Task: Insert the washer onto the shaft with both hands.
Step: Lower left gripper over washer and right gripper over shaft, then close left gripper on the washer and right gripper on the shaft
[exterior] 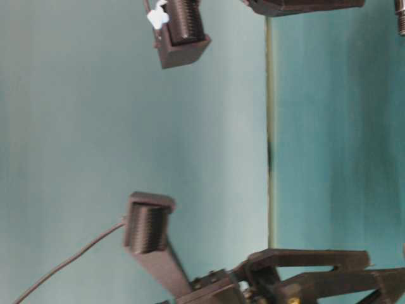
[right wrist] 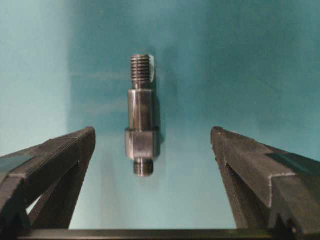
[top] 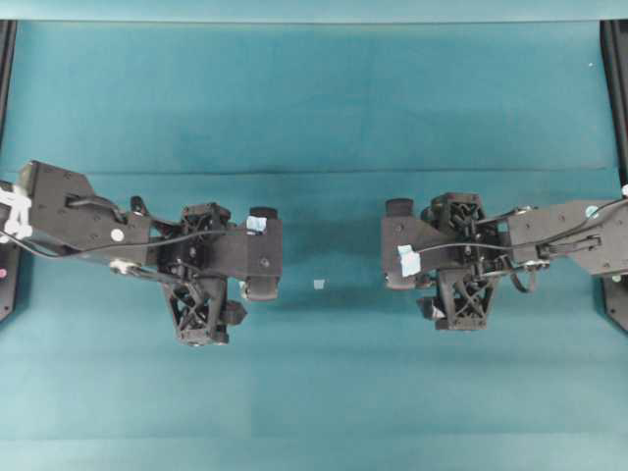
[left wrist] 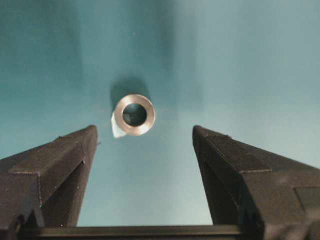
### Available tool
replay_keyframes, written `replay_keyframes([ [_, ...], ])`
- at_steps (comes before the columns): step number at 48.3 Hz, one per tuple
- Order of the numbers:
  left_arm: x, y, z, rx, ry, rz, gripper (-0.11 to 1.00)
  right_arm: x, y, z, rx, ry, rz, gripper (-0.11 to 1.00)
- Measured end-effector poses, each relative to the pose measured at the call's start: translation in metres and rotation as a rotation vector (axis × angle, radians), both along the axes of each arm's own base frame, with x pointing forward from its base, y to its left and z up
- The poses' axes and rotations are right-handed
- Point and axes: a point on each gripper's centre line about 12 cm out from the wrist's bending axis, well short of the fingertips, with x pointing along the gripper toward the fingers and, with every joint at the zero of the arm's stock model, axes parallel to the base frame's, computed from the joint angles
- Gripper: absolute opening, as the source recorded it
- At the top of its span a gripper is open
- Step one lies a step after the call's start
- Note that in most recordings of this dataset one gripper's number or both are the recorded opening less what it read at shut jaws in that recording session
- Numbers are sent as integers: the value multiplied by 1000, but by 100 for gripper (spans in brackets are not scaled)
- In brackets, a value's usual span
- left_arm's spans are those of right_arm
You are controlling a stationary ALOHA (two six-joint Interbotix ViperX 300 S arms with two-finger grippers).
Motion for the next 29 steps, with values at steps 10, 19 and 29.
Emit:
replay_keyframes([
  [10,3,0,-12,0,20,1,78,1,0,-5,1,8,-1,90],
  [19,5,3,-16,0,28,9,78,0,-3,-12,2,17,-9,90],
  [29,4,3,-18,-24,36,60,78,-3,-4,-15,2,23,-11,89],
])
